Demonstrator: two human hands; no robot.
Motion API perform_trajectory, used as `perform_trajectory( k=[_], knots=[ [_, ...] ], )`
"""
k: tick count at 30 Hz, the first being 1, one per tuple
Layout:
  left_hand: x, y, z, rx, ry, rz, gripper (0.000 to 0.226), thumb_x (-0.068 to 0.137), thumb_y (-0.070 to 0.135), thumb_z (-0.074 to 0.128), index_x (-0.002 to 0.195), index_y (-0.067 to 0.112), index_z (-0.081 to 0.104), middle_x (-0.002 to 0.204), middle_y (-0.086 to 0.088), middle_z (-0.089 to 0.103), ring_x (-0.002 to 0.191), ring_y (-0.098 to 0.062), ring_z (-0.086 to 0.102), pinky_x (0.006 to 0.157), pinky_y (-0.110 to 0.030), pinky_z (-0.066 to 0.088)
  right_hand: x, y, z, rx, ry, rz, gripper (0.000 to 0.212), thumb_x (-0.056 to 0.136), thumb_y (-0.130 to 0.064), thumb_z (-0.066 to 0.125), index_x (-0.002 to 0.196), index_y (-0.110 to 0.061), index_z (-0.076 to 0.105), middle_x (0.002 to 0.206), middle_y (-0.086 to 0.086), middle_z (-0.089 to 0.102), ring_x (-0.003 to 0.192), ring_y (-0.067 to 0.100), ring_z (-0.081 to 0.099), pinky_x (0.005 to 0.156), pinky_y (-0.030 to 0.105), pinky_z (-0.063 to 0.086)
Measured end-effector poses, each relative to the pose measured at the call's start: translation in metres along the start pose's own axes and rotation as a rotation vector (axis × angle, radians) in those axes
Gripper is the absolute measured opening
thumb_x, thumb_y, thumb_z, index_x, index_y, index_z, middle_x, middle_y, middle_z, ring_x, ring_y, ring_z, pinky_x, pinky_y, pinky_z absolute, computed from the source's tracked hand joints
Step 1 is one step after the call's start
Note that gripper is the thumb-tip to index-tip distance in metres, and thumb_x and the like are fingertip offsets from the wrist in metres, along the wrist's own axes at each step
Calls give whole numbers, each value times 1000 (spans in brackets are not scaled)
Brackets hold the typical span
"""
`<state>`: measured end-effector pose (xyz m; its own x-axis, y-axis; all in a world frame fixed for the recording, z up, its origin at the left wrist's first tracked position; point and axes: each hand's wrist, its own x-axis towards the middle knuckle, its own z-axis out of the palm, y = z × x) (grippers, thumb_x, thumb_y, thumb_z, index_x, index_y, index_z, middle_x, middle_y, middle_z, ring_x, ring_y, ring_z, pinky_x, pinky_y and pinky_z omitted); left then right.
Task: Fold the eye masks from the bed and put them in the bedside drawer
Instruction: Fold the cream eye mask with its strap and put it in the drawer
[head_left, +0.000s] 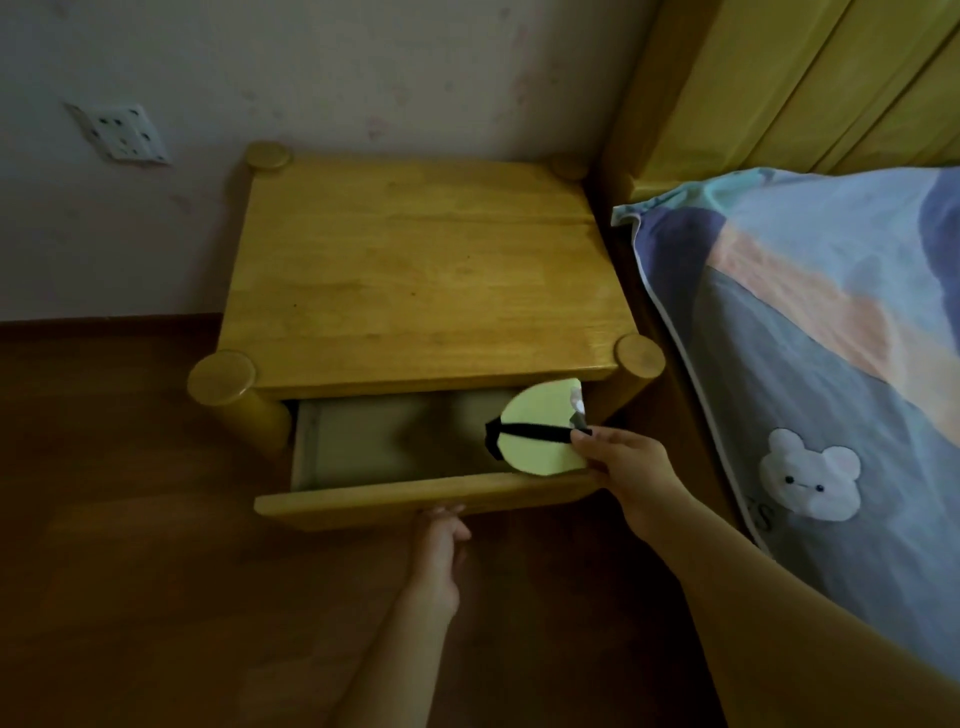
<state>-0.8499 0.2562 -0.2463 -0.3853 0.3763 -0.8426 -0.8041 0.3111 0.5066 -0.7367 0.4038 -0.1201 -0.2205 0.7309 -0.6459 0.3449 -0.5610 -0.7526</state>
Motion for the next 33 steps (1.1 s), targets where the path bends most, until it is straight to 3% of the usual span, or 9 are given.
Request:
perform_trajectory(
  k=[5, 9, 13, 19, 23, 26, 29, 31, 33],
  knots=[
    [-25, -22, -11, 65, 98, -49, 26, 74, -6, 48, 87, 13, 60, 80, -5, 57, 71, -18, 51, 53, -26, 36, 5, 21, 10, -199, 48, 17, 29, 83, -8, 70, 110, -1, 64, 91, 6, 62, 82, 17, 63, 65, 24, 54],
    [-41, -35, -20, 55, 88, -92, 25, 76, -5, 45, 74, 16, 59, 66, 4, 55, 53, -10, 42, 35, -17, 31, 19, 39, 29, -366, 62, 6, 34, 83, -6, 69, 115, -1, 62, 93, 6, 60, 73, 13, 60, 60, 24, 54],
    [-46, -35, -26, 69, 43, -118, 27, 80, -2, 44, 79, 20, 59, 78, 10, 60, 69, -8, 46, 54, -22, 34, 36, 57, 37, -600, 85, 11, 32, 85, -6, 65, 117, -5, 63, 102, 13, 65, 76, 19, 62, 49, 22, 48],
    [-48, -34, -35, 130, -16, -89, 32, 79, -5, 41, 78, 24, 54, 81, 20, 64, 79, -1, 48, 63, -24, 36, 59, 65, 34, -741, 118, 105, 34, 94, -9, 51, 127, -1, 47, 121, 22, 55, 106, 36, 59, 84, 46, 55],
    [-45, -38, -37, 112, -31, -59, 28, 83, 1, 44, 77, 25, 59, 87, 11, 62, 75, -5, 46, 60, -25, 34, 71, 69, 35, -802, 106, 111, 37, 96, -12, 47, 132, -2, 42, 124, 22, 52, 110, 35, 56, 88, 45, 54],
    [-46, -47, -44, 93, -51, 6, 12, 85, 18, 59, 92, 24, 67, 89, 13, 63, 82, -3, 54, 65, -23, 38, 74, 78, 36, -948, 86, 54, 34, 93, -8, 52, 125, 0, 47, 111, 19, 56, 98, 31, 61, 86, 42, 54],
    [-51, -57, -51, 5, -145, 130, 36, 73, 29, 77, 105, 19, 64, 91, 11, 72, 87, -3, 66, 73, -19, 44, 68, 80, 35, -1238, 105, -107, 24, 88, -8, 57, 111, -1, 55, 95, 14, 58, 80, 24, 59, 71, 34, 52],
    [-55, -56, -53, -6, -160, 191, 45, 65, 36, 79, 102, 15, 67, 93, 6, 74, 88, -2, 68, 76, -17, 47, 64, 77, 35, -1315, 97, -218, 25, 88, -11, 58, 112, -3, 60, 100, 14, 63, 84, 25, 61, 71, 35, 52],
    [-59, -49, -54, 29, -69, 205, 33, 68, 44, 76, 87, 17, 73, 89, 1, 75, 86, -9, 70, 75, -23, 52, 58, 73, 36, -1329, -3, -283, 31, 91, -19, 56, 120, -9, 60, 112, 13, 64, 97, 25, 62, 79, 35, 52]
  ],
)
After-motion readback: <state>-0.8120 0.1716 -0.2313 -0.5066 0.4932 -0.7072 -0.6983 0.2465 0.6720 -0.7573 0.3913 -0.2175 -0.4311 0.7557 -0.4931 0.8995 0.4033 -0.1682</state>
